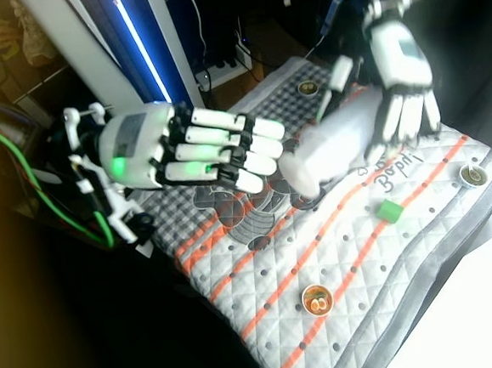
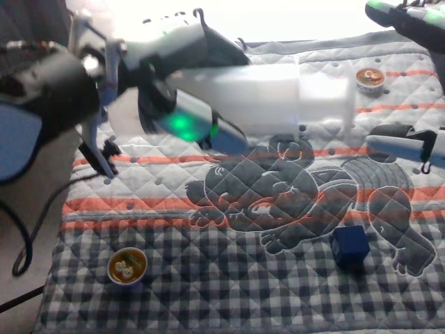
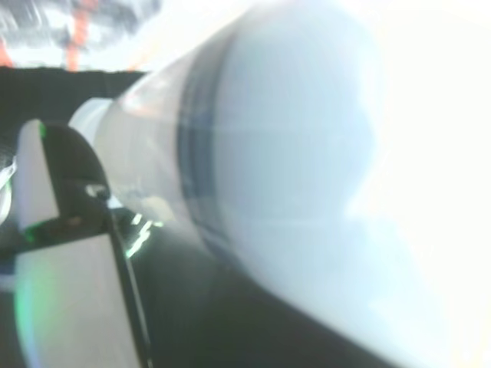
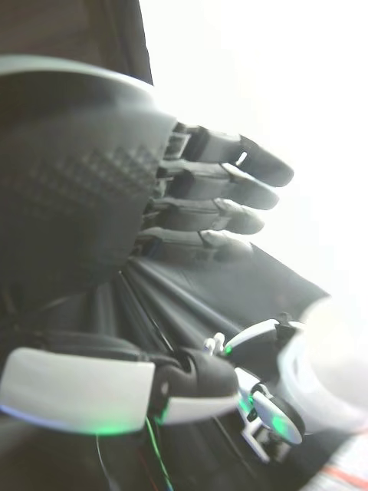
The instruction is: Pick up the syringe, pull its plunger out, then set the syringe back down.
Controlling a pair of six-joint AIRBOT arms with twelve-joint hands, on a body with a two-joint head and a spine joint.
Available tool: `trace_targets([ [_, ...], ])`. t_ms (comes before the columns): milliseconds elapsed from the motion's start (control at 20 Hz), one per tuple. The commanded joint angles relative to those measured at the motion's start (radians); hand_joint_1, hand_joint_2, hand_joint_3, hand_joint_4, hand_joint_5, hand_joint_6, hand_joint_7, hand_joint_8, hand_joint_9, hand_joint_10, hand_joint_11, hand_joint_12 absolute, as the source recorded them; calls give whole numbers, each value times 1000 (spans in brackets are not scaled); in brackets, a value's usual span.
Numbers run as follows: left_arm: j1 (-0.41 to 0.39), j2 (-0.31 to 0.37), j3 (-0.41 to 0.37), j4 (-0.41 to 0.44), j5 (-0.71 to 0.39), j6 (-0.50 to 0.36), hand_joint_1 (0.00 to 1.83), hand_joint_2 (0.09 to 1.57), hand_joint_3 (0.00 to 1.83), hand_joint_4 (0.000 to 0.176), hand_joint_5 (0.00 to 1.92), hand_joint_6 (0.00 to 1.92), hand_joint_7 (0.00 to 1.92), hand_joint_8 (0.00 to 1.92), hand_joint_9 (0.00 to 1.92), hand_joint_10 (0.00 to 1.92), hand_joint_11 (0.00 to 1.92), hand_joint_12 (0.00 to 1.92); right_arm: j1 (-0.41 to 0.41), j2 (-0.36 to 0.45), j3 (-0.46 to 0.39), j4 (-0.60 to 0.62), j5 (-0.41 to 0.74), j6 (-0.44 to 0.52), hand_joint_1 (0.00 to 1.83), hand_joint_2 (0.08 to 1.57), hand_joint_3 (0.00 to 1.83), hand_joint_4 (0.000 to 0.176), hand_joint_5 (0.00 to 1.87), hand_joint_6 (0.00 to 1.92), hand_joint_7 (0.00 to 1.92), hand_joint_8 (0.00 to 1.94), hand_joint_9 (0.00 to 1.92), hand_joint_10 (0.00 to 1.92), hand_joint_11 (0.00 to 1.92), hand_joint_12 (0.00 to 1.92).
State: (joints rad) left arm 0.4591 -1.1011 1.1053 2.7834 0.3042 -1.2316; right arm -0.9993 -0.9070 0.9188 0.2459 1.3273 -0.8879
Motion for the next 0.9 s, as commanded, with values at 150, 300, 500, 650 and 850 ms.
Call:
trace_targets([
  [150,16,55,-70,92,237,-88,1189,1244,4,0,893,1157,572,1562,308,1506,23,1921,17,-37,25,-10,135,54,769,858,0,0,373,4,479,12,516,124,67,1236],
  [300,22,60,-82,129,267,-143,1202,1218,0,0,928,1111,639,1472,355,1419,0,1921,20,-66,46,-16,136,113,878,874,0,0,391,7,486,8,523,126,33,1313],
  [500,22,59,-85,127,277,-145,1203,1215,1,0,916,1182,657,1391,378,1313,0,1921,29,-82,41,-33,134,113,1019,790,2,0,448,4,542,12,424,428,63,1366],
  [650,22,58,-87,128,282,-145,1198,1199,0,0,933,1130,706,1354,400,1287,0,1920,33,-93,43,-38,132,113,1065,870,19,0,511,23,575,19,287,750,7,1551],
  [850,23,57,-86,121,286,-146,1196,1198,1,0,933,1135,707,1361,400,1403,54,1921,39,-94,43,-47,131,113,996,1027,1,0,649,739,705,747,572,1073,450,1439],
])
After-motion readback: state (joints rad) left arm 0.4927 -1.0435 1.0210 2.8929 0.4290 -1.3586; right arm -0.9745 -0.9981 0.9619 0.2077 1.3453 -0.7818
